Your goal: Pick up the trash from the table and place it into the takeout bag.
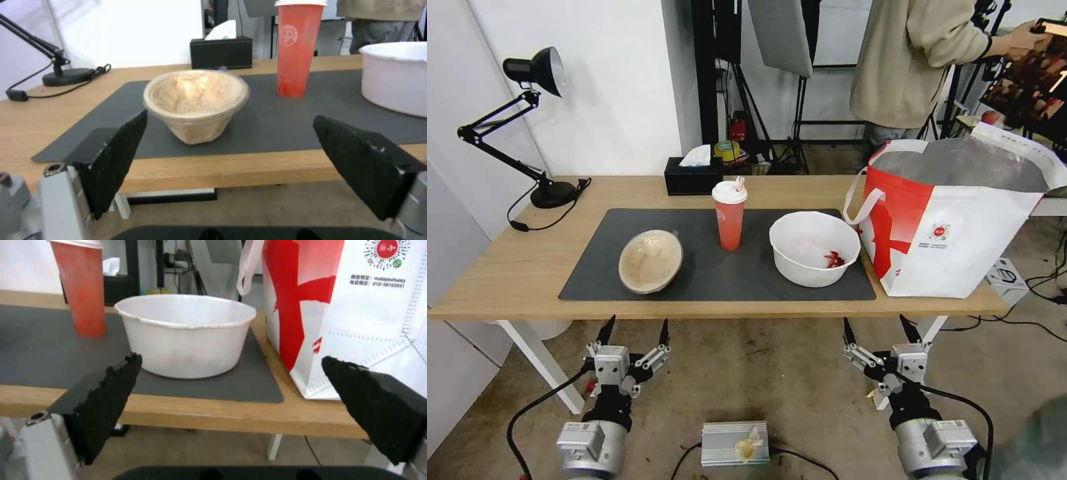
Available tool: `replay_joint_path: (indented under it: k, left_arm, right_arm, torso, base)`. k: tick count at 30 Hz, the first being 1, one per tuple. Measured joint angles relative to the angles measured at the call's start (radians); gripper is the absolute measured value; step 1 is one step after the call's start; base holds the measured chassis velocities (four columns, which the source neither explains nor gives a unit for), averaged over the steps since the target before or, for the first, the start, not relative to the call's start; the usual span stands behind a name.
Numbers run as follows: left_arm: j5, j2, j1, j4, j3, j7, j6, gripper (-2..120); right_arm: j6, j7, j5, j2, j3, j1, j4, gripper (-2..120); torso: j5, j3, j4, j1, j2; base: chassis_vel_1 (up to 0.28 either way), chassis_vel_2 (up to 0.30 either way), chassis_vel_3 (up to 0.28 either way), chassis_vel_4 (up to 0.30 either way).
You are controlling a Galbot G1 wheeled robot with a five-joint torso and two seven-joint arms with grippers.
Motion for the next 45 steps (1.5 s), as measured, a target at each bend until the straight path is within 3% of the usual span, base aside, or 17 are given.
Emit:
replay_joint_path:
  k: [23,28,30,34,36,39,41,45]
  left_arm:
    - [0.000,-0.001,0.001,0.001,0.000,-0.002,-0.006,100]
    - [-0.022,-0.016,0.030,0.021,-0.008,-0.042,-0.117,100]
    - [-0.038,-0.028,0.051,0.037,-0.014,-0.074,-0.204,100]
    - [-0.056,-0.040,0.073,0.054,-0.020,-0.106,-0.295,100]
    - [-0.073,-0.053,0.096,0.070,-0.026,-0.137,-0.384,100]
    - [-0.080,-0.058,0.105,0.077,-0.028,-0.151,-0.420,100]
    - [-0.097,-0.058,0.125,0.067,-0.019,-0.114,-0.482,100]
    - [-0.102,-0.058,0.143,0.057,-0.008,-0.081,-0.512,100]
  right_arm:
    - [0.000,0.000,0.001,-0.002,0.000,0.000,0.000,100]
    - [0.041,0.025,0.039,-0.077,0.003,0.011,-0.030,100]
    - [0.090,0.057,0.085,-0.165,0.009,0.024,-0.064,100]
    - [0.139,0.087,0.130,-0.251,0.014,0.038,-0.098,100]
    - [0.189,0.119,0.177,-0.341,0.020,0.051,-0.133,100]
    - [0.220,0.139,0.206,-0.397,0.023,0.059,-0.155,100]
    - [0.249,0.144,0.246,-0.447,0.030,0.060,-0.150,100]
    - [0.271,0.134,0.287,-0.489,0.040,0.054,-0.098,96]
  torso:
    - [0.0000,0.000,-0.0001,0.000,0.000]
    - [0.0002,0.000,-0.0002,0.000,0.000]
    - [0.0003,0.000,-0.0001,0.000,0.000]
    - [0.0003,0.000,0.0000,0.000,0.000]
    - [0.0003,0.000,0.0000,0.000,0.000]
    - [0.0003,0.000,0.0002,0.000,0.000]
    - [0.0012,0.000,-0.0003,0.000,0.000]
    - [-0.0001,0.000,0.0001,0.000,0.000]
  base:
    - [0.000,0.000,0.000,0.000]
    - [0.000,0.000,0.000,0.000]
    - [0.000,0.000,0.000,0.000]
    - [0.000,0.000,0.000,0.000]
    - [0.000,0.000,0.000,0.000]
    - [0.000,0.000,0.000,0.000]
    - [0.000,0.000,0.000,0.000]
    - [0.000,0.000,0.000,0.000]
